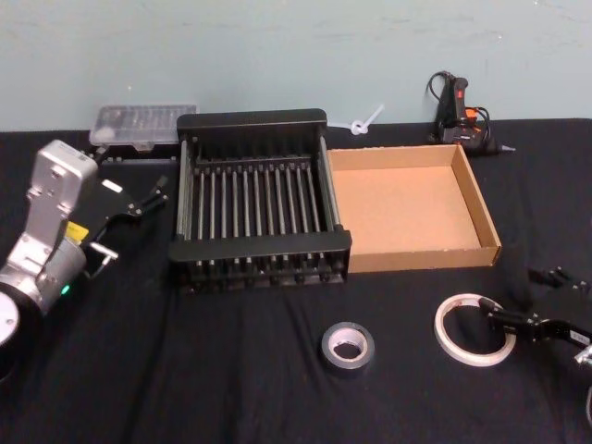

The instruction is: Pick up the white tape and place it into the black box , Pick up the silver tape and place it into the brown box.

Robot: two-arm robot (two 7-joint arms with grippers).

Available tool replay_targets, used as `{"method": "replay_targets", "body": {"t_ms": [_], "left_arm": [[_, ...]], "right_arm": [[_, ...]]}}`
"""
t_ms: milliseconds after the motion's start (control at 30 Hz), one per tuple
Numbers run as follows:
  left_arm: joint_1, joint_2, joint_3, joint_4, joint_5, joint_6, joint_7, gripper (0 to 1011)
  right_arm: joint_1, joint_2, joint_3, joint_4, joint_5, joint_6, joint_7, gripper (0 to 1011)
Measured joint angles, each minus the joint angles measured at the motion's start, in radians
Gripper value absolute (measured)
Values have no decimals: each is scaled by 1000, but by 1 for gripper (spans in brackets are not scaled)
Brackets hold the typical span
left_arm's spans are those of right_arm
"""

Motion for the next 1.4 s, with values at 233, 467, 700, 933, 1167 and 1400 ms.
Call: {"method": "replay_targets", "body": {"t_ms": [233,467,700,933,1167,1400], "left_arm": [[0,0,0,0,0,0,0,1001],[0,0,0,0,0,0,0,1001],[0,0,0,0,0,0,0,1001],[0,0,0,0,0,0,0,1001],[0,0,0,0,0,0,0,1001],[0,0,0,0,0,0,0,1001]], "right_arm": [[11,-26,-12,27,-14,26,16,1003],[23,-49,-21,53,-32,37,29,1003],[33,-74,-24,79,-47,44,38,1003],[42,-95,-27,101,-61,46,44,1002],[47,-111,-27,117,-70,47,49,1002],[48,-120,-25,122,-77,50,55,1002]]}}
